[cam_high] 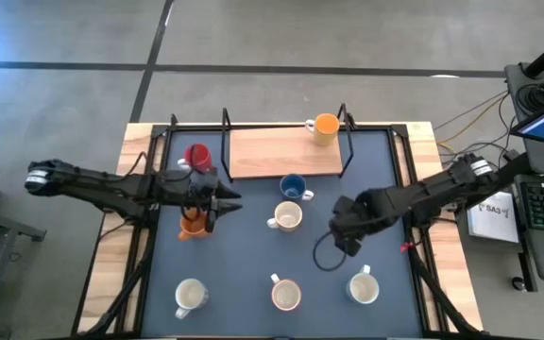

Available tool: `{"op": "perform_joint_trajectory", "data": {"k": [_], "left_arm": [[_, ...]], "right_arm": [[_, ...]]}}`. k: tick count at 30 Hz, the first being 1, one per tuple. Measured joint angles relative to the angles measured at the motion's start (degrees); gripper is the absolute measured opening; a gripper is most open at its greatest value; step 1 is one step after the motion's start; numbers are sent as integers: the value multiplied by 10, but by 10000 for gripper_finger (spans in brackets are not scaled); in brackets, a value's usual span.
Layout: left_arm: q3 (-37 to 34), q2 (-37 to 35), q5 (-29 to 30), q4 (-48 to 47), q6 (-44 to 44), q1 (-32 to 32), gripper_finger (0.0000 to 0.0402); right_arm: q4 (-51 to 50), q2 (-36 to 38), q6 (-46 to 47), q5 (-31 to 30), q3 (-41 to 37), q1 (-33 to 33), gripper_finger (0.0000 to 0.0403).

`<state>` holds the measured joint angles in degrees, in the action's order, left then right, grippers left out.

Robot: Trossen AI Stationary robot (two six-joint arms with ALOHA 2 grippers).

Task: Place coffee mugs
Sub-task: Put the green cup on the shelf aligned with the other yellow cup

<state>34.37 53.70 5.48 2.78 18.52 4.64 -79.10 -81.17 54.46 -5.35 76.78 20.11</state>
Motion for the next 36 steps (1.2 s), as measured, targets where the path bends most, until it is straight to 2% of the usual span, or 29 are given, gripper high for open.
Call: {"op": "perform_joint_trajectory", "data": {"k": [4,11,18,24,30,36], "left_arm": [[21,30,15,-8,7,17,141],[62,119,41,-9,52,30,141],[114,194,41,-32,60,44,141],[136,210,45,-34,60,65,141],[142,206,54,-23,60,80,141],[145,206,76,-21,60,87,141]], "right_arm": [[60,8,-23,40,-33,35,89],[129,2,-82,32,-58,67,93],[120,2,-122,45,-62,105,89],[124,1,-147,84,-71,146,88],[128,1,-156,84,-87,171,91],[179,1,-175,98,-111,184,89]]}}
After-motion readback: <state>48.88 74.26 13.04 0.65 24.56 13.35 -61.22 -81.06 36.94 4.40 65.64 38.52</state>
